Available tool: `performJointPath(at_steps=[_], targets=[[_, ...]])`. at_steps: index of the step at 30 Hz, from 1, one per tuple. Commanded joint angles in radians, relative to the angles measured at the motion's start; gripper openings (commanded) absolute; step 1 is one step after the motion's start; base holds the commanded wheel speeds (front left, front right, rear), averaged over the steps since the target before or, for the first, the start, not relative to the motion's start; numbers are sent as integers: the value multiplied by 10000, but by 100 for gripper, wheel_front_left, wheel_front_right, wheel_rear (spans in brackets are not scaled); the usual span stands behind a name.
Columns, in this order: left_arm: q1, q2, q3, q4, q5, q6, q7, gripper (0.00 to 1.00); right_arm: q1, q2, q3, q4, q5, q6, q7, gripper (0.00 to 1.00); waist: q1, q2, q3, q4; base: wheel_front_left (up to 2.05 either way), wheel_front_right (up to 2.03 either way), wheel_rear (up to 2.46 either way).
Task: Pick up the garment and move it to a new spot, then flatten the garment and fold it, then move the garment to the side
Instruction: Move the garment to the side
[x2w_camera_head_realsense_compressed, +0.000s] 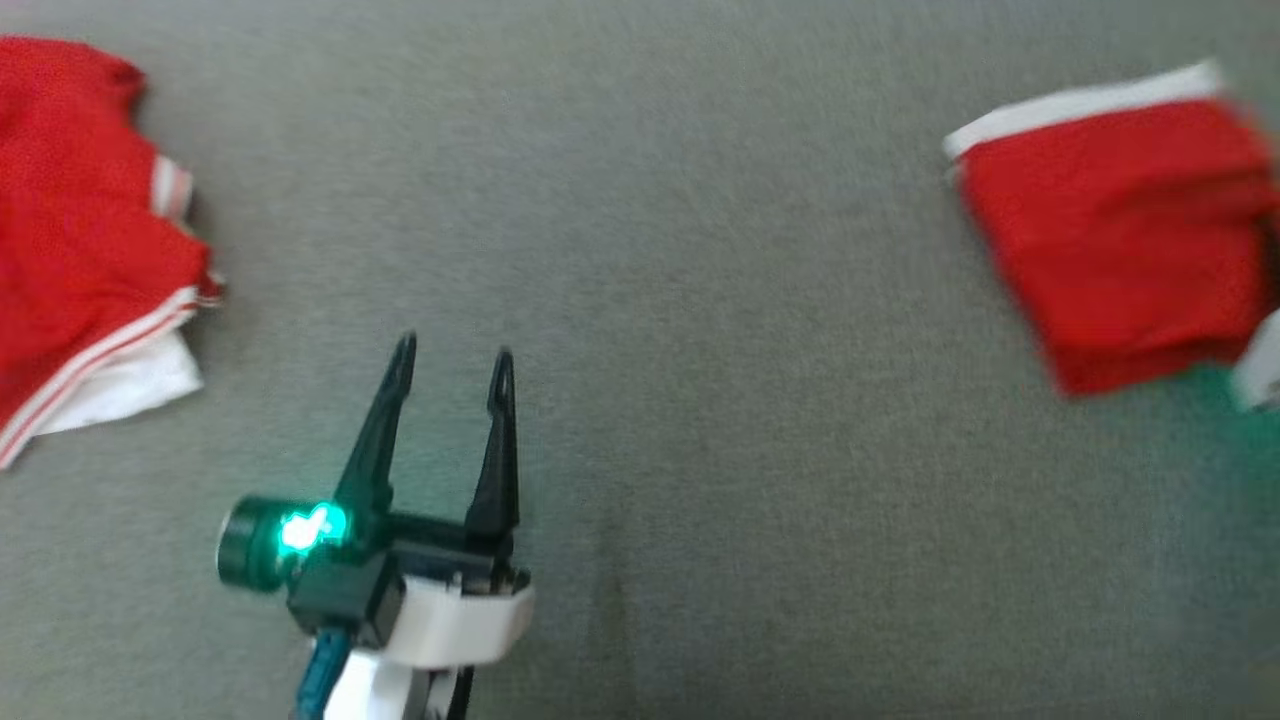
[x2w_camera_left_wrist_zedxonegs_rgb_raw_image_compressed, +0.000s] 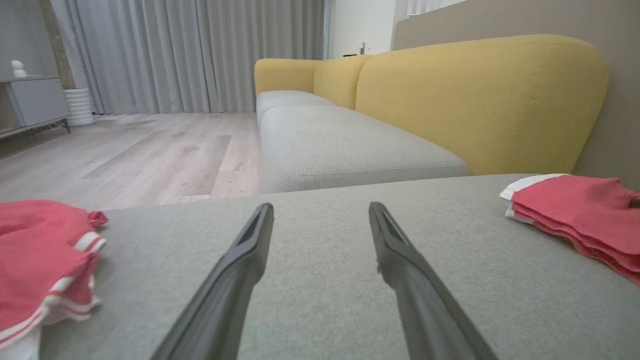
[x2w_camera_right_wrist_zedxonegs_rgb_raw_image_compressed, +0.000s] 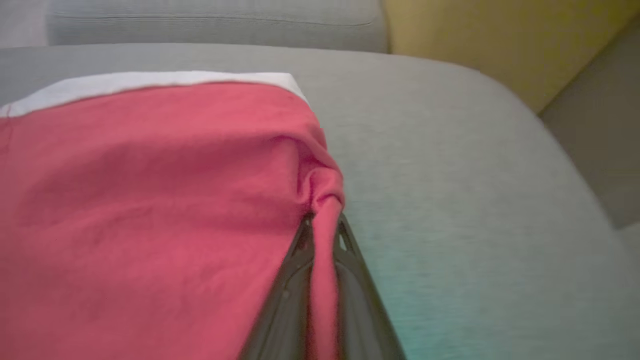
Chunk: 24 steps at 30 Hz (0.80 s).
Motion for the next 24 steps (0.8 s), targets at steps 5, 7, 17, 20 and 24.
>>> performJointPath(at_steps=[5,7,17,20,24], targets=[[-881,-37,274,-343,186,-241,-49,100,-613,-1500,-877,-638,-303,-9,314,0,-1,0,1397,-695,0,0,0],[-1152,-37,245,-321,201,-327,-49,100,-763,-1907,-1283,-672,-414,-9,433,0,-1,0,1688,-708,0,0,0],[-1848,-37,41,85,-62,-427,-49,100,-780,-1573,-3176,-1345,-2274,-9,306,100,-1,0,1664,-361,0,0,0],[-1739,-37,22,142,-186,-339,-49,100,-548,-935,-3128,-1648,-2652,-9,130,100,-1,0,1263,-229,0,0,0],[-1282,-37,87,342,-389,-138,-49,100,266,539,-2268,-2027,-2549,-9,-235,100,-1,0,255,33,0,0,0]])
